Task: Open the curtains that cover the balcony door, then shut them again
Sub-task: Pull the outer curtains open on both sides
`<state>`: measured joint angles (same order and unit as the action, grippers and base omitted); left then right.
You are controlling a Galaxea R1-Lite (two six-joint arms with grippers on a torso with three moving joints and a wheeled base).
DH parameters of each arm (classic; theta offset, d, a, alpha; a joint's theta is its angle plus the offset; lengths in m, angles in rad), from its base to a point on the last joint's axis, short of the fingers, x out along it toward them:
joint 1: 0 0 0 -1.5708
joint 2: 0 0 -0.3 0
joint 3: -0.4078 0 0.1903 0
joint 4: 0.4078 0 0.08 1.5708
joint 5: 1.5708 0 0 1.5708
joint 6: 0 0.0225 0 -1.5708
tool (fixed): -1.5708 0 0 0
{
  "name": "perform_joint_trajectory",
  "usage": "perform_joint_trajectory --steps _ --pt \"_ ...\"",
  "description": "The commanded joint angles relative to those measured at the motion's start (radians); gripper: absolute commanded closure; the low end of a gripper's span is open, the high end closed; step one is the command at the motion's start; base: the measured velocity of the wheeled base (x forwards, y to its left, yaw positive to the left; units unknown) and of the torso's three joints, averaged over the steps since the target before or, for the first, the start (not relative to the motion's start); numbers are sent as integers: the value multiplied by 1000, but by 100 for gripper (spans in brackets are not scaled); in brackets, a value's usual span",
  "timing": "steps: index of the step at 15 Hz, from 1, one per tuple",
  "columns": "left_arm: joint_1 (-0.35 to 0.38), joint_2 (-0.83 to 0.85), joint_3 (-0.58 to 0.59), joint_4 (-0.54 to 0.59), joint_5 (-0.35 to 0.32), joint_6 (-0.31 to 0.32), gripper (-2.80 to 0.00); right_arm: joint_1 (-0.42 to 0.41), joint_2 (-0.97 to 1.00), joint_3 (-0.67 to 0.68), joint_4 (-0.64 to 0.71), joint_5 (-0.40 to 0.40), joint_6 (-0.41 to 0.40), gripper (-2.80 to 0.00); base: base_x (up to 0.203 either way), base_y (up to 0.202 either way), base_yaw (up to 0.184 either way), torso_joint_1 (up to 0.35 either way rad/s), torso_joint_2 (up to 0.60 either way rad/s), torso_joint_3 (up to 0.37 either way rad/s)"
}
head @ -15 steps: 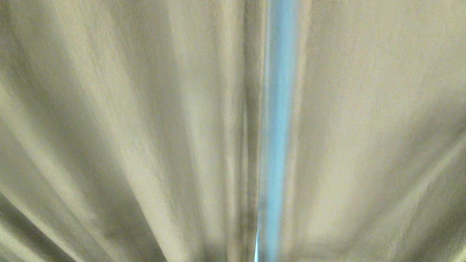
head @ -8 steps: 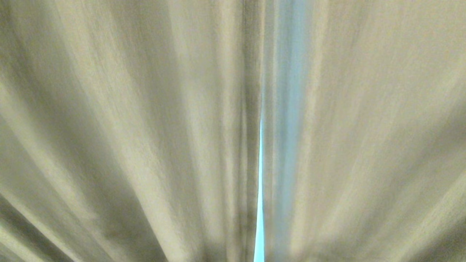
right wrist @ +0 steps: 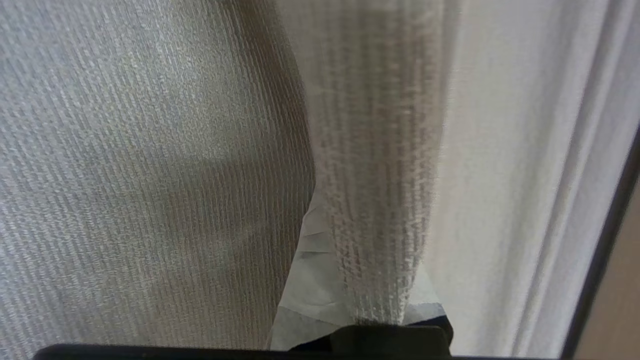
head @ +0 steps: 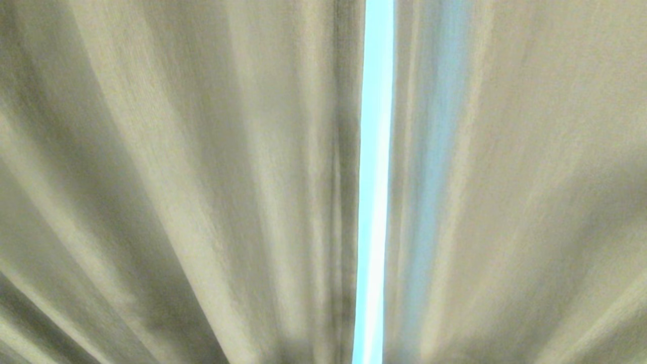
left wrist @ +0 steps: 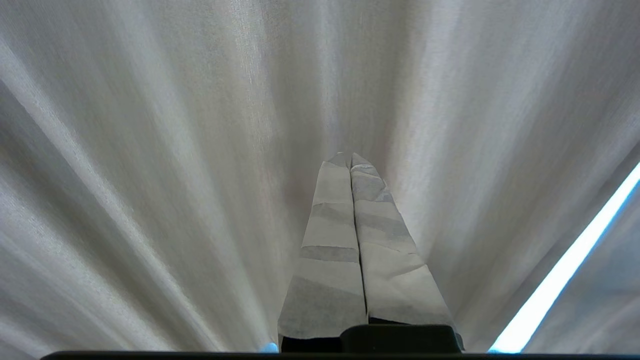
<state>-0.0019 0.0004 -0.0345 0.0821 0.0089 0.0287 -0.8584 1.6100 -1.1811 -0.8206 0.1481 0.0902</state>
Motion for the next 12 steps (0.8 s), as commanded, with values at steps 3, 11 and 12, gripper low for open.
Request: perform_joint_trajectory --steps 3,11,12 --pt "0 0 -1 1 0 0 0 -38 15 3 -3 24 -1 0 0 0 0 0 0 0" --pt "0 0 1 1 0 0 0 -96 37 3 -5 28 -3 0 0 0 0 0 0 0" --pt "0 0 0 1 0 0 0 -100 39 3 -5 28 -3 0 0 0 0 0 0 0"
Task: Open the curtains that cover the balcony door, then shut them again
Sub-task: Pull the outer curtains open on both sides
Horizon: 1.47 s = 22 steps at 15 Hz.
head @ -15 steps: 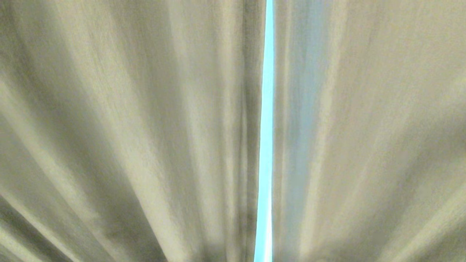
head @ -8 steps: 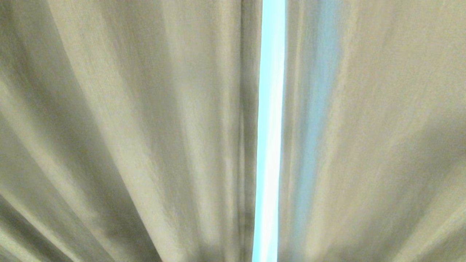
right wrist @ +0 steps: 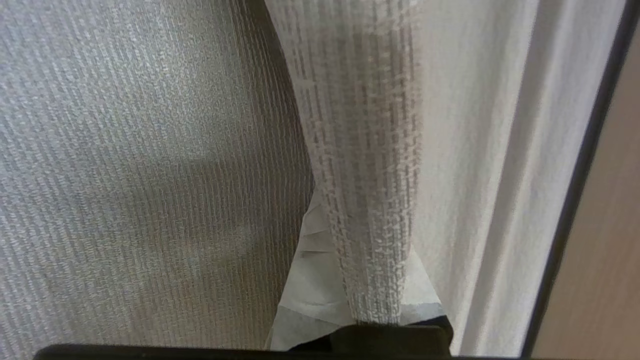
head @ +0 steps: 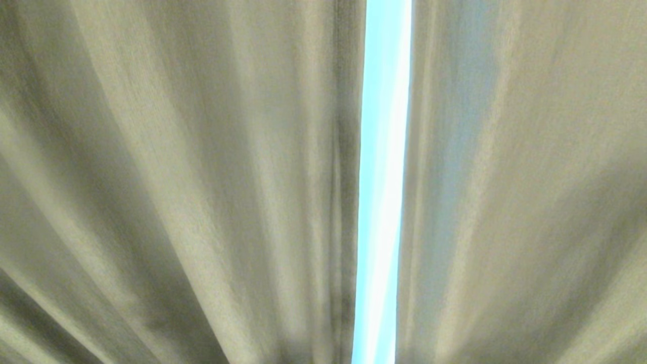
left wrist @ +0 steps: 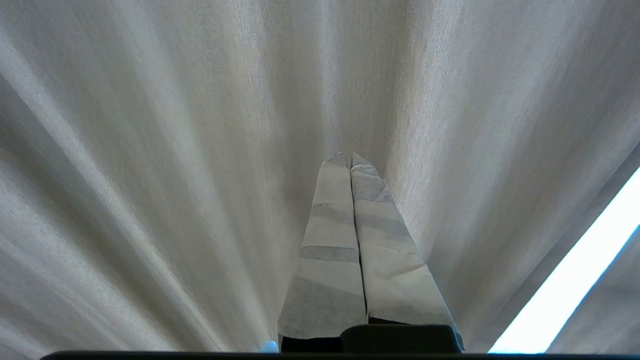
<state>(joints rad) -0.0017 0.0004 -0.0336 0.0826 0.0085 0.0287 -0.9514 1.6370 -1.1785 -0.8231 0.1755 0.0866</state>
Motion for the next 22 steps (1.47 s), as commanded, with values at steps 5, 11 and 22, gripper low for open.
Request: perform_joint_trajectory --steps 5,11,22 --pt "-1 0 -2 0 1 0 0 -25 27 -3 -10 1 2 0 0 0 0 0 0 0" --pt "0 0 -1 0 1 0 0 -30 47 -9 -13 1 1 0 0 0 0 0 0 0" --pt "-1 0 0 0 1 0 0 -50 53 -9 -18 4 2 0 0 0 0 0 0 0"
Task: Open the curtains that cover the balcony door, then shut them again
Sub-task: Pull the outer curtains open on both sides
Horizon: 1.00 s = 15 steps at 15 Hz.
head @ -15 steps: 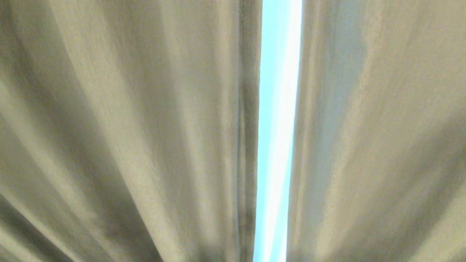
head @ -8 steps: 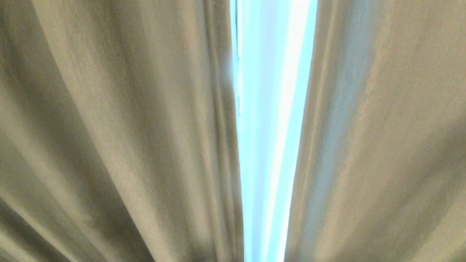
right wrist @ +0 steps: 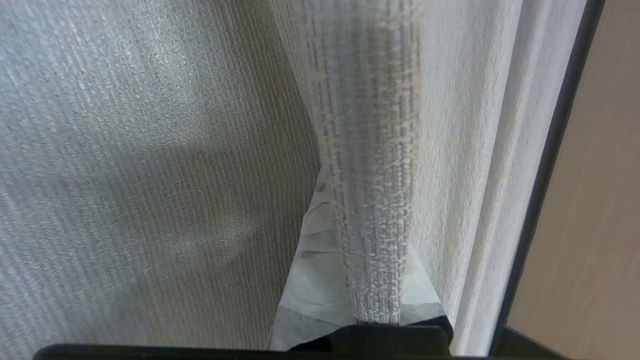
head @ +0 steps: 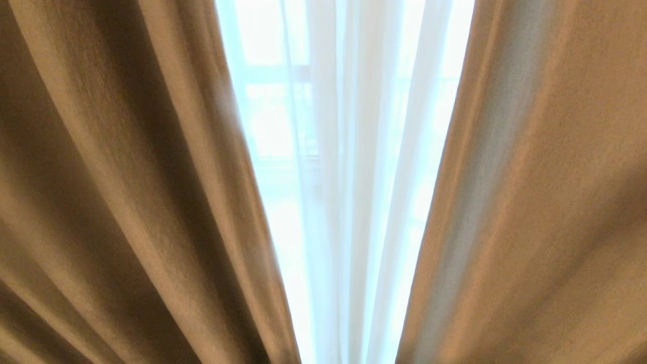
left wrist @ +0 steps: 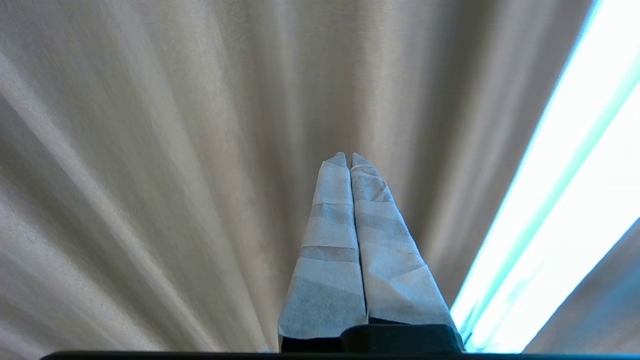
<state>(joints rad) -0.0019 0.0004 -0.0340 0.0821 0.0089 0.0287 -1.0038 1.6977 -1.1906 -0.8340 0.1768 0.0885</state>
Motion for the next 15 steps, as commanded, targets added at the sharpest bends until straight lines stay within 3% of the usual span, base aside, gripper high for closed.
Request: perform_joint_trajectory --steps 1,5,10,15 --pt "-1 0 0 0 0 0 0 10 -17 8 -7 10 0 0 0 0 0 0 0 0" --pt "0 0 0 -1 0 0 0 63 -64 24 -7 114 3 0 0 0 0 0 0 0" --pt "0 0 0 1 0 0 0 235 -164 95 -7 195 34 0 0 0 0 0 0 0" --pt "-1 0 -1 1 0 0 0 449 -242 164 3 210 60 0 0 0 0 0 0 0"
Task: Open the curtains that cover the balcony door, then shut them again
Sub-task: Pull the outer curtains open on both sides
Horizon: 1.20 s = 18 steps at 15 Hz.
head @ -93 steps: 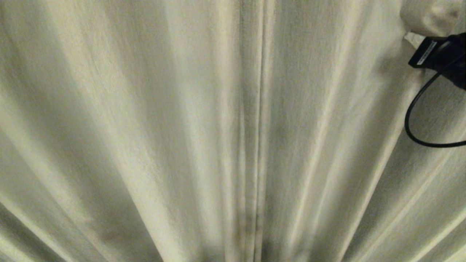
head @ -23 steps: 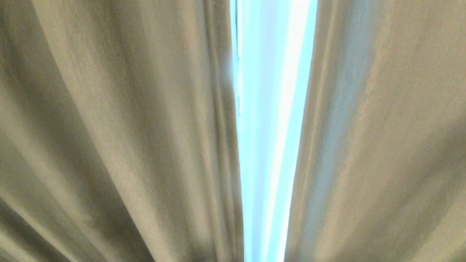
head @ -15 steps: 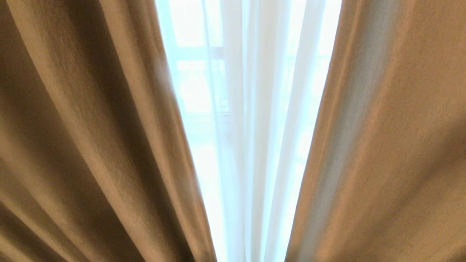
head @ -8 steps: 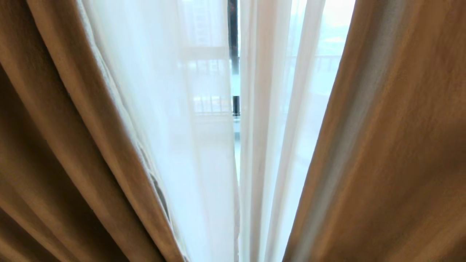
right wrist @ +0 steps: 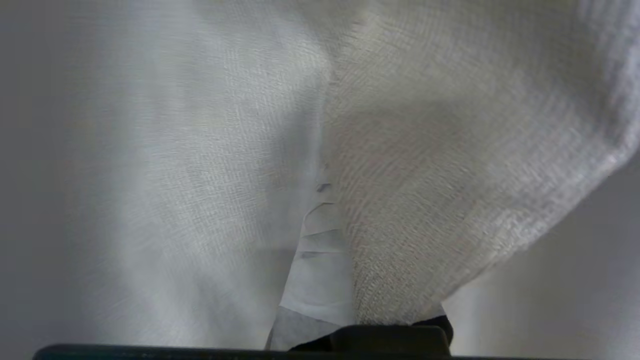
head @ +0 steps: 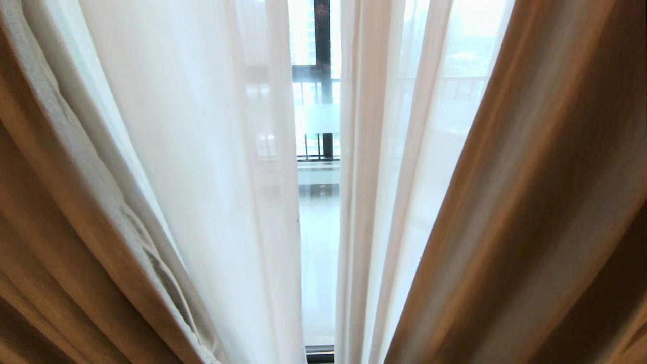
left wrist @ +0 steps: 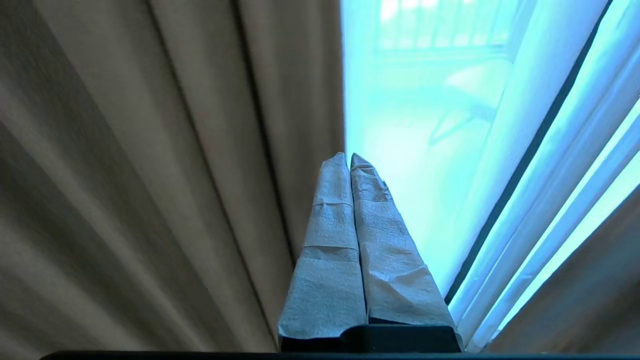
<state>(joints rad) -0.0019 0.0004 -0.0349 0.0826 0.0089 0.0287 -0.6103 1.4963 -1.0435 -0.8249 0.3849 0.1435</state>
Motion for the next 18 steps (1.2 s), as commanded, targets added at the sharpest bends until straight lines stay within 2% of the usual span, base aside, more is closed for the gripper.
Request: perform_joint_trajectory --steps 1,4,5,12,18 --pt "0 0 1 -1 0 0 0 78 -48 20 -3 2 8 0 0 0 0 0 0 0" --pt "0 0 1 0 0 0 0 95 -60 45 -5 2 8 0 0 0 0 0 0 0" --pt "0 0 0 0 0 0 0 95 -63 57 -10 2 8 -280 0 0 0 0 0 0" --pt "-1 0 0 0 0 0 0 90 -140 133 0 -3 7 -280 0 0 0 0 0 0" --pt "-1 0 0 0 0 0 0 70 -391 366 12 -5 -1 -280 0 0 0 0 0 0"
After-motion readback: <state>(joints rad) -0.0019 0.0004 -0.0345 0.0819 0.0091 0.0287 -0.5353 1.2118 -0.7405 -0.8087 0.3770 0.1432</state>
